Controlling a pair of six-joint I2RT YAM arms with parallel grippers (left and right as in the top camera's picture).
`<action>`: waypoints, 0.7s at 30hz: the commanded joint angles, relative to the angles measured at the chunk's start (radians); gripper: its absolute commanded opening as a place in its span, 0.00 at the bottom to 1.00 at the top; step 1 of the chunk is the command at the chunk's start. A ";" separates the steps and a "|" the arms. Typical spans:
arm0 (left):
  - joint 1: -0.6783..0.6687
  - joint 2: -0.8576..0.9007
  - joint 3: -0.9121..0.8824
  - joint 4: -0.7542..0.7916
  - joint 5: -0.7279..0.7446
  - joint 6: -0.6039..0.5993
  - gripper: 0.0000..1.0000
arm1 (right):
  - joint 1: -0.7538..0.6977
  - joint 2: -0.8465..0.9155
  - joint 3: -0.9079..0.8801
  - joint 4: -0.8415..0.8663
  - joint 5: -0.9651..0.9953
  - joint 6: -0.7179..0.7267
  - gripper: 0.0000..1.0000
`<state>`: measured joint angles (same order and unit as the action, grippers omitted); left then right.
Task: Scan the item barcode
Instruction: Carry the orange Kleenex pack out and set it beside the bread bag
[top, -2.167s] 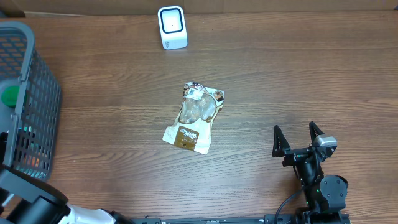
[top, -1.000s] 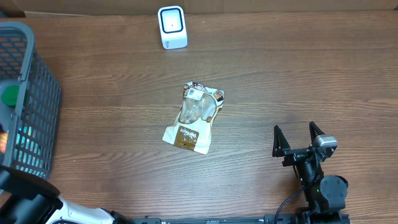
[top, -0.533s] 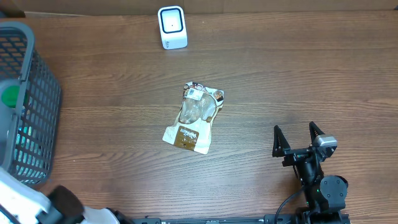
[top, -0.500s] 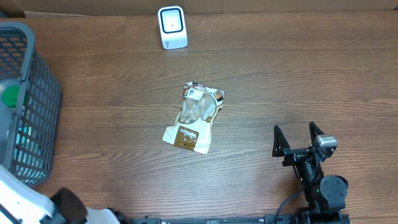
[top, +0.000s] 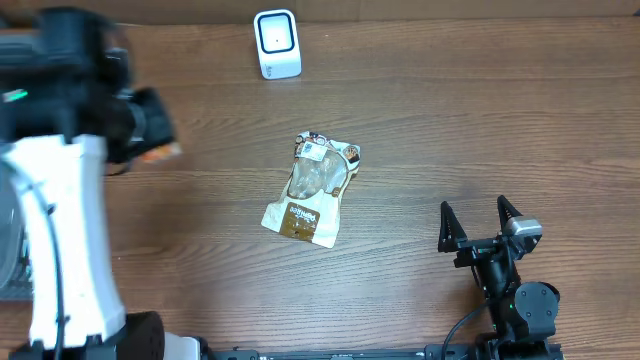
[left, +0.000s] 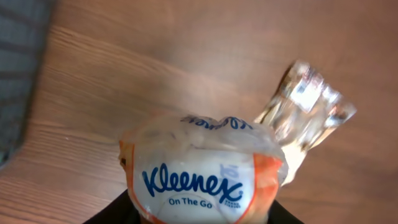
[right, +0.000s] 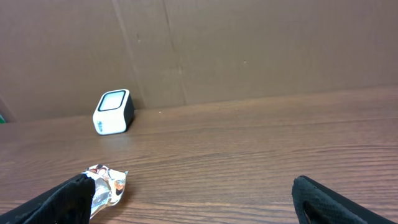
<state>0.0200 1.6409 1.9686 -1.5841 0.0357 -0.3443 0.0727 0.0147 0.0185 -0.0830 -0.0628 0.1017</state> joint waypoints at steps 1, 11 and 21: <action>-0.087 0.032 -0.142 0.070 -0.058 -0.024 0.42 | 0.006 -0.012 -0.011 0.003 0.010 0.002 1.00; -0.245 0.155 -0.460 0.386 -0.069 -0.038 0.44 | 0.006 -0.012 -0.011 0.003 0.010 0.002 1.00; -0.280 0.340 -0.494 0.426 -0.072 -0.037 0.54 | 0.006 -0.012 -0.011 0.003 0.010 0.002 1.00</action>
<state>-0.2497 1.9366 1.4788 -1.1667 -0.0204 -0.3660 0.0727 0.0147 0.0185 -0.0826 -0.0624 0.1009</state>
